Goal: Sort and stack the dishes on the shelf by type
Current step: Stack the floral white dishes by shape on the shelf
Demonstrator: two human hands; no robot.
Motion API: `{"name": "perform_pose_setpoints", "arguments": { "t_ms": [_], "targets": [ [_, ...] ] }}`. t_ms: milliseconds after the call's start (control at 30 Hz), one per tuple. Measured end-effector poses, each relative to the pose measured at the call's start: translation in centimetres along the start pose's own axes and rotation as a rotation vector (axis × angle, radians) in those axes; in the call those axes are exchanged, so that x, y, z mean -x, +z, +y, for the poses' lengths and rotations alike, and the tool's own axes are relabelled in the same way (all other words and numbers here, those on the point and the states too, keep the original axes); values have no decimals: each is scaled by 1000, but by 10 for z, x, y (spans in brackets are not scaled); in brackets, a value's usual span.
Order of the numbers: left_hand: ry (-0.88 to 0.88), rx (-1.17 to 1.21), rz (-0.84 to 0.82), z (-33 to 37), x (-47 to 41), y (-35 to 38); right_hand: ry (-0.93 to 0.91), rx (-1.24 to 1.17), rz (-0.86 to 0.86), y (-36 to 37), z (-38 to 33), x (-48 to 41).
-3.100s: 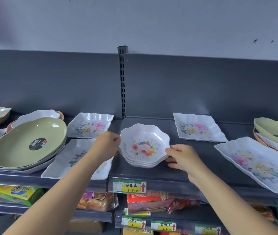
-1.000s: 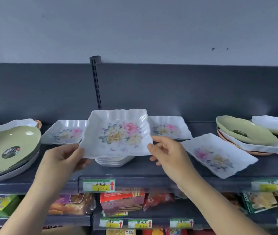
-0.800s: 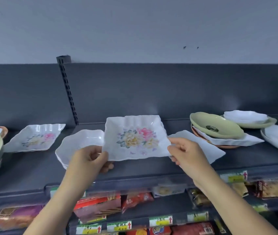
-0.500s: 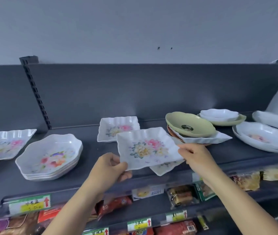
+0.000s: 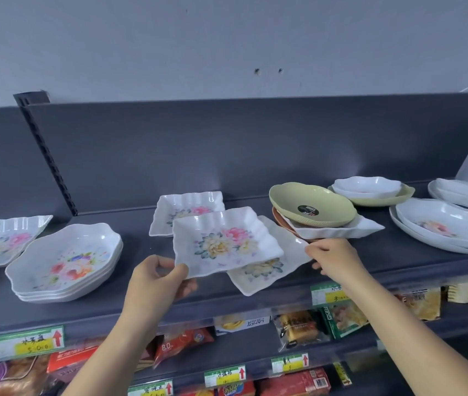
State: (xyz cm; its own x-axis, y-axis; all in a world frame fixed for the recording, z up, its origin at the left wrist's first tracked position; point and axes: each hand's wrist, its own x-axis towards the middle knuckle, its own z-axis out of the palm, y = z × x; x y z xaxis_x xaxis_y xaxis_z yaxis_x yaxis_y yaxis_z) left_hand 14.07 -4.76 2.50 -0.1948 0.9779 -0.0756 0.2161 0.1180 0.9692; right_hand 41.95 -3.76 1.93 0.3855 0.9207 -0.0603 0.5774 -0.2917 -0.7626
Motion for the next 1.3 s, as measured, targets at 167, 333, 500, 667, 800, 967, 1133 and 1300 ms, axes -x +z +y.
{"name": "perform_pose_setpoints", "arguments": {
  "t_ms": [167, 333, 500, 667, 800, 967, 1133, 1300],
  "targets": [
    [10, -19, -27, -2, -1, -4, 71, -216, -121, 9, -3, 0],
    [16, -10, -35, -4, -5, -4, 34, -258, -221, 22, -7, 8],
    [71, -143, -105, -3, -4, -4, 31, -272, -243, 22, -8, 10],
    [195, -395, -212, -8, 0, 1, 49, -284, -274, 23, -10, 12],
    [191, -529, -218, -13, 1, 1, 50, -321, -275, 25, -11, 14],
    [43, -447, -261, -10, -2, -5, 6, -228, -274, 27, -11, 13],
    [21, -354, -328, -9, -6, -10, -41, -201, -249, 27, -13, 17],
    [220, -400, -271, -5, -3, -16, -117, -240, -175, 16, -20, 35]
  ]
}}
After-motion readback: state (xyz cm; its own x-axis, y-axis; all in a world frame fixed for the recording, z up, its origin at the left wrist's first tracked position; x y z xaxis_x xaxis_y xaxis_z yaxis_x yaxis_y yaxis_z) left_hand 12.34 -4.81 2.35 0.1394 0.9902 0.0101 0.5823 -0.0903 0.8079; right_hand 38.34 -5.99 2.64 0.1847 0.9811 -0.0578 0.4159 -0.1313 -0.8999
